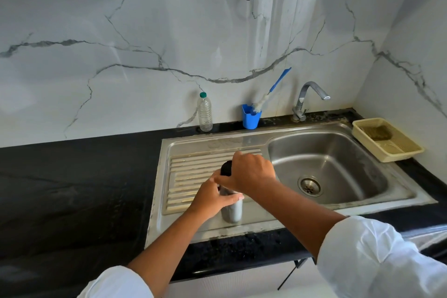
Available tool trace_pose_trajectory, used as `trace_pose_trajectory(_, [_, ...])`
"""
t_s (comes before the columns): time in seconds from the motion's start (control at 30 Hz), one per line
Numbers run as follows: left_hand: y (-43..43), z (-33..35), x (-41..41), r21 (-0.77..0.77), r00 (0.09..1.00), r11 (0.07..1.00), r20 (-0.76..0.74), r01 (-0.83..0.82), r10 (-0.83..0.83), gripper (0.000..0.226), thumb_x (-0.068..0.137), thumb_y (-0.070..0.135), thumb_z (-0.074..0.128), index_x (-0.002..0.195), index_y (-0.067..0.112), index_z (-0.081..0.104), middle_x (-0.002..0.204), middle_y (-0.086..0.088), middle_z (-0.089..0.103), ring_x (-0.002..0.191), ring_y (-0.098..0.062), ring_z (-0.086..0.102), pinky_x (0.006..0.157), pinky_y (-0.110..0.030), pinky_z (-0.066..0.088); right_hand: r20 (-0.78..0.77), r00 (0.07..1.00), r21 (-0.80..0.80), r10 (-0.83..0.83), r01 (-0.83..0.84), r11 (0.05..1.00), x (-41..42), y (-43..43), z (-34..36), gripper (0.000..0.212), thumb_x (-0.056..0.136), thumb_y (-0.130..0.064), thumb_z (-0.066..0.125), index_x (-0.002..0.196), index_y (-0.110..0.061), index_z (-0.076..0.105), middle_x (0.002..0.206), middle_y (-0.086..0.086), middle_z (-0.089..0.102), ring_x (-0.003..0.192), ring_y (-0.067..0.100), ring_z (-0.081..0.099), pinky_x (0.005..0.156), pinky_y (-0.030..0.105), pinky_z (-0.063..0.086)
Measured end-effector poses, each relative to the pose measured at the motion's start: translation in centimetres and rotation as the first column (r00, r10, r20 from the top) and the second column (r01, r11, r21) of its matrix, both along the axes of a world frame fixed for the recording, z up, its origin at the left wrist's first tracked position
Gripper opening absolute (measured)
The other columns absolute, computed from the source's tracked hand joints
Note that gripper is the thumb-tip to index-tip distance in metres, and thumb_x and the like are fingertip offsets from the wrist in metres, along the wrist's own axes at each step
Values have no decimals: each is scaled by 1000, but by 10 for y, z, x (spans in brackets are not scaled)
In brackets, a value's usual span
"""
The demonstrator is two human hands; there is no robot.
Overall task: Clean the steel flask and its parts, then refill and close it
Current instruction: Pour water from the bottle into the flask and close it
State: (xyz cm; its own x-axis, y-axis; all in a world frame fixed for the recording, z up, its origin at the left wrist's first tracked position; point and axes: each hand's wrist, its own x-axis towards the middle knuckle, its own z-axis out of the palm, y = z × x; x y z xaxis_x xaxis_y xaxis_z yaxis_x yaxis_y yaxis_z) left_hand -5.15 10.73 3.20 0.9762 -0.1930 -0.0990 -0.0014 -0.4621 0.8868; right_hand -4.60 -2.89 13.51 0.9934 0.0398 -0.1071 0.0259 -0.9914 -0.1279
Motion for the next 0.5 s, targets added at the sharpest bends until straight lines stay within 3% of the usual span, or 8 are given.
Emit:
trace_pose_trajectory(0.07, [1,0,0,-30,1000,1000,2,0,0,72,72,26,94,128,39,51,116,25,63,114,-1,60,80,-8,46,-138,990,111,20,-4,994,2,-16,2,104,57,-100,52,120,-18,54,102,0,67,93,22,64,80,38,54])
trace_pose_trajectory(0.13, [4,-3,0,-49,1000,999,-13,1,-2,83,67,27,97,131,42,46,124,26,59,123,-9,56,93,-18,46,-230,971,337,63,19,941,7,-41,2,114,53,-98,51,129,-14,55,105,3,72,95,21,69,90,43,57])
trace_pose_trajectory(0.2, [10,-8,-1,-40,999,999,-32,11,-12,97,61,32,99,137,43,41,135,24,54,131,-11,49,109,-34,42,-256,965,507,52,88,857,14,-70,-7,100,59,-88,57,125,-12,58,96,1,72,88,17,71,86,39,58])
trace_pose_trajectory(0.23, [13,-11,-1,-29,999,999,-27,20,-20,103,56,39,100,140,42,40,141,23,51,135,-11,46,115,-39,39,-247,968,512,36,99,854,19,-84,-16,90,65,-82,63,123,-14,59,97,1,72,88,15,70,83,36,58])
trace_pose_trajectory(0.33, [20,-16,-2,24,999,999,-21,38,-38,136,39,69,95,154,32,32,157,15,41,146,-11,37,122,-46,32,-213,975,253,60,-4,967,23,-115,-49,63,78,-59,78,128,-25,59,124,2,68,108,19,64,97,37,53])
trace_pose_trajectory(0.5, [23,-17,-6,105,999,993,-13,52,-51,156,31,83,87,161,29,20,165,8,28,151,-15,28,125,-47,27,-269,958,44,94,-86,995,19,-129,-97,86,72,-54,85,145,-38,45,139,6,49,128,32,50,106,48,46])
